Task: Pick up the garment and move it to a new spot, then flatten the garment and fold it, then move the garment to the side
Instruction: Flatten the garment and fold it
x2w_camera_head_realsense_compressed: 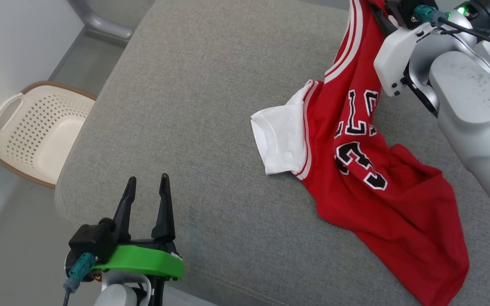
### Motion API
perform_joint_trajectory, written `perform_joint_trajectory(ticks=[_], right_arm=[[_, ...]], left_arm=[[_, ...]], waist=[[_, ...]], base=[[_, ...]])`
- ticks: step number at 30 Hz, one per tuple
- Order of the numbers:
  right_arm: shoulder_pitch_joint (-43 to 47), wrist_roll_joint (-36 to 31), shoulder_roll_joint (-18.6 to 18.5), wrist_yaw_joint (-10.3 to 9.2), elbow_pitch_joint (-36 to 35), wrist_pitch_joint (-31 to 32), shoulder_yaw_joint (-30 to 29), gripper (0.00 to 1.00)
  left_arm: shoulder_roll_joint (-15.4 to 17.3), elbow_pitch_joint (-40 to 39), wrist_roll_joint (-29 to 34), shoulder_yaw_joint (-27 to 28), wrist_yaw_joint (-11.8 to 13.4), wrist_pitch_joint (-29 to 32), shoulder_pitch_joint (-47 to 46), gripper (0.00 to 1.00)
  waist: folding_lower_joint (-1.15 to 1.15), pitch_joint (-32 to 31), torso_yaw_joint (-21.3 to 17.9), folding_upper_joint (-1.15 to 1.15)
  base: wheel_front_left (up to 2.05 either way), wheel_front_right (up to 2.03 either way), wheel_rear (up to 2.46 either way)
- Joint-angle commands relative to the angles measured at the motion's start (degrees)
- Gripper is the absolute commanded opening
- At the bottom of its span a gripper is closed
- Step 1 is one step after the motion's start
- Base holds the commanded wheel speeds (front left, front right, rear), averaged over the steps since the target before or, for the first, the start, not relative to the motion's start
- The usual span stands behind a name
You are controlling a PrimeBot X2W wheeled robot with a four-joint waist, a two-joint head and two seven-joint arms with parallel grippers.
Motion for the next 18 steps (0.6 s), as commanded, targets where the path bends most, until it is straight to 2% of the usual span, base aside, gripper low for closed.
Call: perform_joint_trajectory(ticks=[1, 2, 3, 4, 5, 12, 18], right_arm=[[-1.10, -0.68, 0.54, -0.06, 1.62, -1.52, -0.16, 0.00], [-1.46, -0.79, 1.15, -0.06, 3.05, -2.50, -0.68, 0.00], [-1.58, -0.69, 1.84, -0.06, 4.34, -2.98, -1.01, 0.19], [-1.32, -0.14, 2.85, -0.05, 5.94, -2.71, -1.17, 0.49], [-1.29, 0.01, 3.44, -0.05, 6.93, -2.70, -1.22, 1.00], [0.26, 3.02, 5.95, -0.06, 10.24, -5.88, -1.07, 1.00], [3.15, 8.69, 5.00, -0.06, 8.29, -7.23, -0.69, 1.00]], left_arm=[[0.09, -0.24, -0.07, -0.09, 0.40, -0.01, -1.08, 1.00], [0.09, -0.34, -0.24, -0.18, 0.53, -0.02, -1.20, 1.00], [0.09, -0.39, -0.34, -0.21, 0.61, -0.01, -1.29, 1.00], [0.09, -0.38, -0.41, -0.27, 0.80, -0.02, -1.44, 1.00], [0.09, -0.35, -0.45, -0.25, 0.90, -0.02, -1.56, 1.00], [0.10, -0.31, 0.96, 0.99, 0.75, -0.01, -1.72, 1.00], [0.11, -0.15, 3.08, 3.12, -0.07, -0.02, -0.76, 1.00]], waist=[[0.00, 1.86, 1.49, 0.00], [0.00, 2.05, 1.50, 0.00], [0.00, 2.16, 1.47, 0.00], [0.00, 2.24, 1.38, 0.00], [0.00, 2.29, 1.25, 0.00], [0.00, 1.34, -1.81, 0.00], [0.00, -1.16, -6.40, 0.00]], base=[[0.00, 0.00, 0.00], [0.00, 0.00, 0.00], [0.00, 0.00, 0.00], [0.00, 0.00, 0.00], [0.00, 0.00, 0.00], [0.00, 0.00, 0.00], [0.00, 0.00, 0.00]])
